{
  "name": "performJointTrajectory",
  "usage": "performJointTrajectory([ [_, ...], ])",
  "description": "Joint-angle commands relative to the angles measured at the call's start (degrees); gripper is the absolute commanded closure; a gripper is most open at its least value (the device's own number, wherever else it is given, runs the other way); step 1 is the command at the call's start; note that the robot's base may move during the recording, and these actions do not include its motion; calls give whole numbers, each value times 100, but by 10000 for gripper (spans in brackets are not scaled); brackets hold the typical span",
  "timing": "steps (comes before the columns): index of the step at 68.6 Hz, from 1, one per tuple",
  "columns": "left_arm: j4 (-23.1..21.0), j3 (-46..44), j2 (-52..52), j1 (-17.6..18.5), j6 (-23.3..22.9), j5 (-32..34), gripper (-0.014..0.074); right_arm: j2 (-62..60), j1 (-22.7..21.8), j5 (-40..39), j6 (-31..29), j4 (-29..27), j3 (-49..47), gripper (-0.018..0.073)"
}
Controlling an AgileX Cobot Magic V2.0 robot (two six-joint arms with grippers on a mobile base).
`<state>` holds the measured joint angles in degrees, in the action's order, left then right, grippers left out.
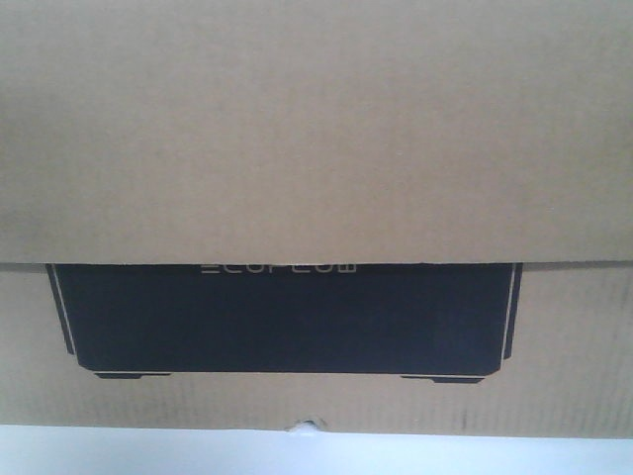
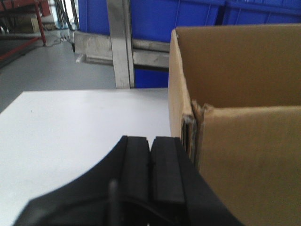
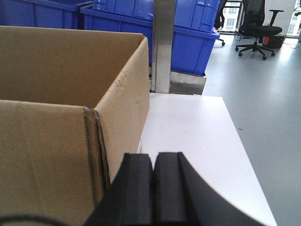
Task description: Grab box from left shelf to table start
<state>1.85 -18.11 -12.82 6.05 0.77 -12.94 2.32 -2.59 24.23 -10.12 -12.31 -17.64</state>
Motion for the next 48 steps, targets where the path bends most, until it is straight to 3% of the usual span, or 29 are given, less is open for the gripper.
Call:
performJointTrajectory([
  [1, -15, -167, -37, 47, 10, 652, 697, 64, -34, -561, -55, 21, -159, 507],
  [36, -15, -35, -21, 47, 10, 679, 697, 64, -34, -561, -55, 21, -159, 507],
  [48, -789, 774, 534, 134, 10, 1231, 697, 64, -34, -561, -55, 21, -159, 507],
])
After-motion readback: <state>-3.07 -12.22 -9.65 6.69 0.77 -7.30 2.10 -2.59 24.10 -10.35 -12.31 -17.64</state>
